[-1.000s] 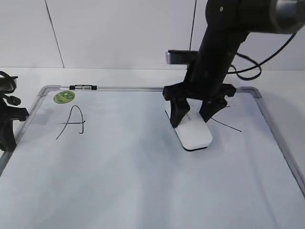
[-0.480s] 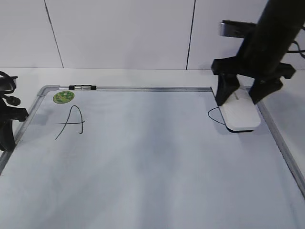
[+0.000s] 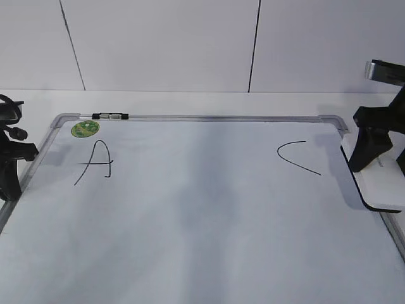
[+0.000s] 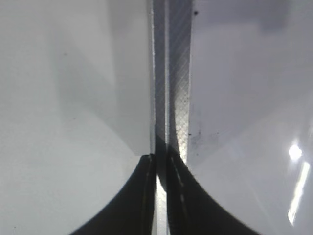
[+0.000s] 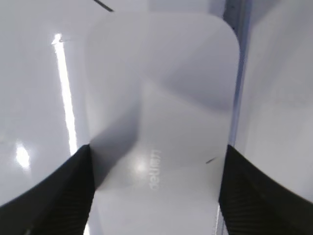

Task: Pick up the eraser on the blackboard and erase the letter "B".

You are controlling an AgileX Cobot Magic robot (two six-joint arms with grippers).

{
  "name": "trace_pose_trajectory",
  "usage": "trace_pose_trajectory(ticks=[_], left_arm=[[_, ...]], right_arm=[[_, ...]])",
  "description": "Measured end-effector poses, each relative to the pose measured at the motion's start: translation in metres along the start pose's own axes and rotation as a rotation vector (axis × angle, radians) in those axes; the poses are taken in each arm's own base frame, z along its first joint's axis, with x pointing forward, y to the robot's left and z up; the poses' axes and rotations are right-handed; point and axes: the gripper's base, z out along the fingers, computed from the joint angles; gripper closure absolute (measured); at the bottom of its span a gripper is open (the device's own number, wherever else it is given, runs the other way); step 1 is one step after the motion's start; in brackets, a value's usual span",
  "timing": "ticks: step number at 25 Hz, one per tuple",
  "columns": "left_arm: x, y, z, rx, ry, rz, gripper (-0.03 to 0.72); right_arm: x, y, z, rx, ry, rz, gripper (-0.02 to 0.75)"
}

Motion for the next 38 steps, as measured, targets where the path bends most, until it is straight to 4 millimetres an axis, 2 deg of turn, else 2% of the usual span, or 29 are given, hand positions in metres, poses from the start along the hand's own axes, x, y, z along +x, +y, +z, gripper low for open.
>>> trace_pose_trajectory(ticks=[5,10,12,23,31,38], left_arm=[[0.000,0.000,0.000,0.002,0.000,-0.001,0.652],[0.000,0.000,0.000,0.002,0.000,-0.001,0.652],[0.000,0.000,0.000,0.002,0.002,-0.001,0.652],[0.000,0.000,0.000,0.003,0.001,-0.002,0.652],[0.000,0.000,0.000,0.003,0.000,-0.002,0.652],[0.000,0.000,0.000,0.003,0.000,-0.002,0.652]], right_arm=[[-0.005,-0.006,0.004,0.000,-0.026,-0.053,0.190],[-0.013,-0.012,0.031,-0.005,0.040,-0.050,0.190],[-0.015,-0.014,0.036,0.004,0.042,-0.040,0.190],[-0.017,-0.019,0.038,0.051,0.027,0.012,0.190],[-0.020,-0.019,0.050,0.028,0.058,0.036,0.190],[-0.021,-0.021,0.054,0.033,0.068,0.031,0.190]])
